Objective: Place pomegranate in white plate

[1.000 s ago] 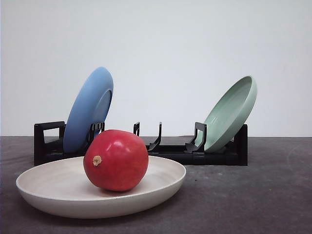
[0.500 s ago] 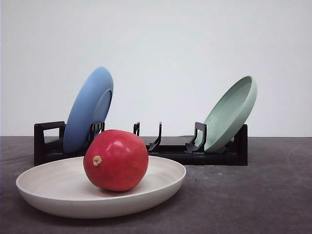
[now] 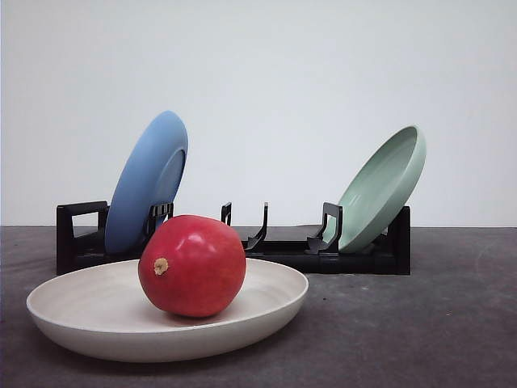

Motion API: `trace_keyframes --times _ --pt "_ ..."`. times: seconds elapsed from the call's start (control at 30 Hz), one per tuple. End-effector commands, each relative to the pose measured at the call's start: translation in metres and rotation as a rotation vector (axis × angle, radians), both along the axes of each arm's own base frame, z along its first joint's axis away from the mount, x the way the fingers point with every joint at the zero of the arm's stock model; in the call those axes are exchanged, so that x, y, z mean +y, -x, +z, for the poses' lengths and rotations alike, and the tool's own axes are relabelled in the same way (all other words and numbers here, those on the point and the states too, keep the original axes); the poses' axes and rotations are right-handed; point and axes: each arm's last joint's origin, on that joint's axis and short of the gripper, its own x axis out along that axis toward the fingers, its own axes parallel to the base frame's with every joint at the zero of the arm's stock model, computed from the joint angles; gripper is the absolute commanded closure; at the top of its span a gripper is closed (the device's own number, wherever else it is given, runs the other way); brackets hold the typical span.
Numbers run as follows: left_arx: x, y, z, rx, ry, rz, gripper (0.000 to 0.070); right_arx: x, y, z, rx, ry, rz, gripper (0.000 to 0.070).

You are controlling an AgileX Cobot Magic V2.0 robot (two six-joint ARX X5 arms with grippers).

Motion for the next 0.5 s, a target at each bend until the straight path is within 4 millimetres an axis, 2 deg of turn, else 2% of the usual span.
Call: trace_keyframes --times 0.0,0.47 --pt "0.0003 -0.0005 -0.0039 0.011 0.001 0.004 0.07 0.0 -0.0004 -0.0006 -0.006 -0.004 0.0 0.0687" --pt "0.0003 -0.0005 -0.0039 0.011 0.001 0.004 0.07 0.0 -0.0004 -0.0006 -0.006 -0.004 0.0 0.0687"
